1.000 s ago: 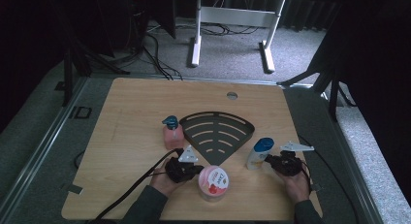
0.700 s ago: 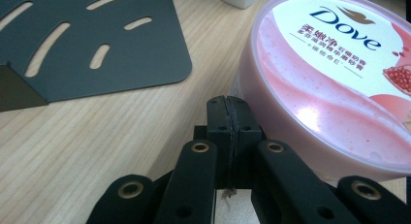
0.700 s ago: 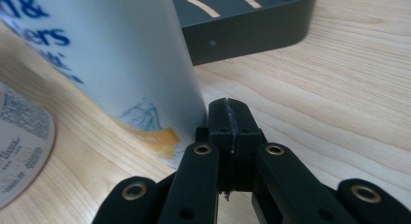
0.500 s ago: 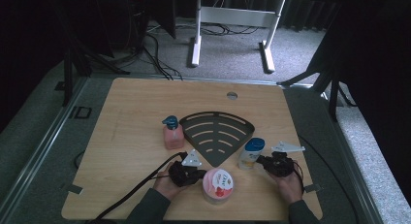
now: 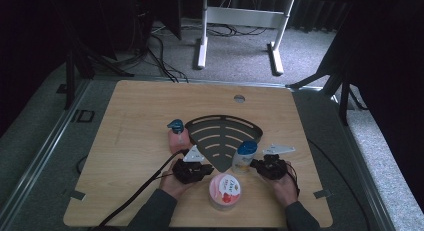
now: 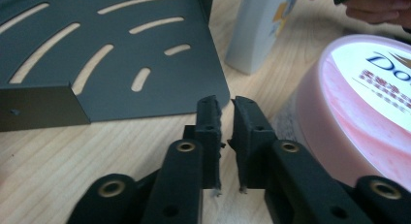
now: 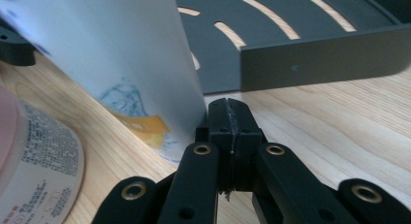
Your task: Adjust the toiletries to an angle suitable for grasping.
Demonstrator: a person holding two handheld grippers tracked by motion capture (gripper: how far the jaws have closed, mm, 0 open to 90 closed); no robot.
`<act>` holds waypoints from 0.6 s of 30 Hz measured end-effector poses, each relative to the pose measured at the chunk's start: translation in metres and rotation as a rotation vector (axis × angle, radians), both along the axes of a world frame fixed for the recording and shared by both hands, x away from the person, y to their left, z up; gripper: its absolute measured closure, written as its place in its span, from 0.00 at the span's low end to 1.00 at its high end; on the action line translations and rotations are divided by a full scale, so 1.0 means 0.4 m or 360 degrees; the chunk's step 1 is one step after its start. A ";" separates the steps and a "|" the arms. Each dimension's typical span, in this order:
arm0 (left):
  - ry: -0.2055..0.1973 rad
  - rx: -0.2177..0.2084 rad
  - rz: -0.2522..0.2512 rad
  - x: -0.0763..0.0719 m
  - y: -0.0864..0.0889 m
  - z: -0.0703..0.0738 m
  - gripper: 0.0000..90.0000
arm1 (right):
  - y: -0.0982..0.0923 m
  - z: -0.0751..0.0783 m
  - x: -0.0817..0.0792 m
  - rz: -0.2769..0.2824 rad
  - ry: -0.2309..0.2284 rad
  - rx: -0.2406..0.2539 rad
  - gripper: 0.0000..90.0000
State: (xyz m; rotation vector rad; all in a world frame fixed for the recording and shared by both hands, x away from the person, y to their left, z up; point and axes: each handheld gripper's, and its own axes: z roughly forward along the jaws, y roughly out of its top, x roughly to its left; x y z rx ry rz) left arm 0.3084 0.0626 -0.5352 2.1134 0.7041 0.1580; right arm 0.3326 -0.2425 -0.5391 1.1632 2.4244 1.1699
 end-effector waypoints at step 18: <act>-0.0034 0.0017 -0.0012 0.038 -0.038 0.015 0.79 | 0.006 0.005 0.000 0.0038 0.0003 0.0035 0.98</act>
